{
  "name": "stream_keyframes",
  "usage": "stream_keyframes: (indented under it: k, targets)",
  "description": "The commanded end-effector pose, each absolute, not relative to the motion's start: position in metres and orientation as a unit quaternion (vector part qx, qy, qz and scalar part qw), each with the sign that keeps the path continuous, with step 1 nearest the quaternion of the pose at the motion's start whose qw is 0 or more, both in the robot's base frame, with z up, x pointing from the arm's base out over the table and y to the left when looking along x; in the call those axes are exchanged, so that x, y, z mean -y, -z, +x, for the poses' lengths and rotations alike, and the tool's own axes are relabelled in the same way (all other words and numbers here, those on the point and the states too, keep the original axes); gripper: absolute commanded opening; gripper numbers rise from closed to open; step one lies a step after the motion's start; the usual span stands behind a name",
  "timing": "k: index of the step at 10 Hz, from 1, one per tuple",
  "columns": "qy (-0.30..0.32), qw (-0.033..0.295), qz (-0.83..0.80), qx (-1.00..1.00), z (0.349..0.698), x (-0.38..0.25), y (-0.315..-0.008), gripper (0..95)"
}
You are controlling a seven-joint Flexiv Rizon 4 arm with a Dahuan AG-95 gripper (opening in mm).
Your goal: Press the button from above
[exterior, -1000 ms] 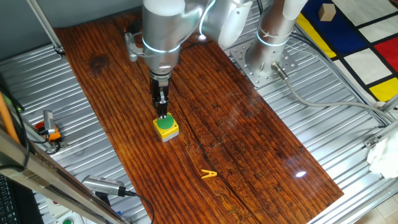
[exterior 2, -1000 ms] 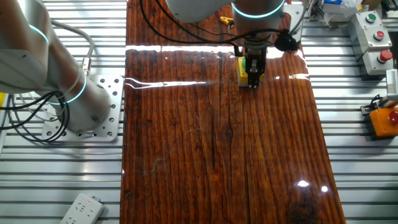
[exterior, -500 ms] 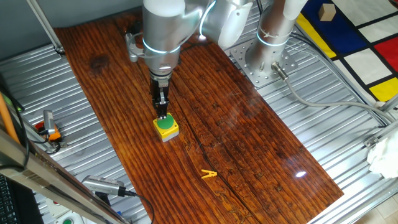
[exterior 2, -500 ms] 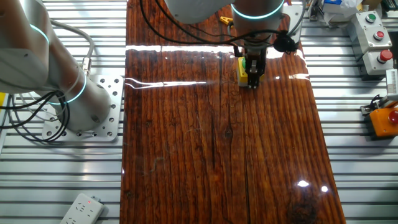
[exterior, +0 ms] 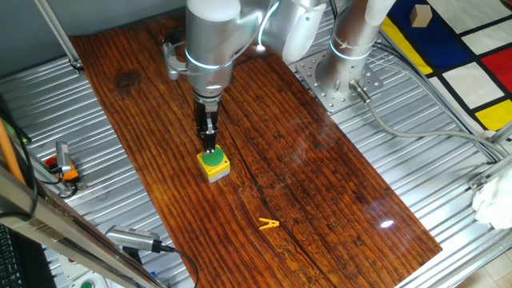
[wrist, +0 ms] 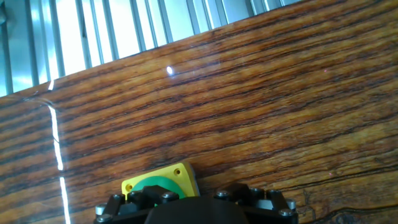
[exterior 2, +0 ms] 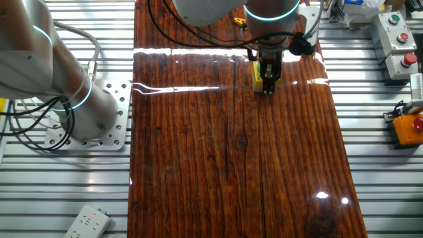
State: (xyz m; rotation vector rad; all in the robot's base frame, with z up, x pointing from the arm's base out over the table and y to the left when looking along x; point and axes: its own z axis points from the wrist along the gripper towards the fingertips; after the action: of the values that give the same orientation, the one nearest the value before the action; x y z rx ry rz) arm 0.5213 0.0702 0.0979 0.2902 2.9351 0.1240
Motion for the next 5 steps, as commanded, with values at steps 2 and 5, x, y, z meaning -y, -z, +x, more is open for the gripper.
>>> stream_keyframes:
  k: [2,5]
  targets:
    - [-0.041,0.095,0.098,-0.990,0.5217,-0.0706,-0.0939,76.0]
    - [-0.041,0.096,0.096,-0.990,0.5215,-0.0715,-0.0898,76.0]
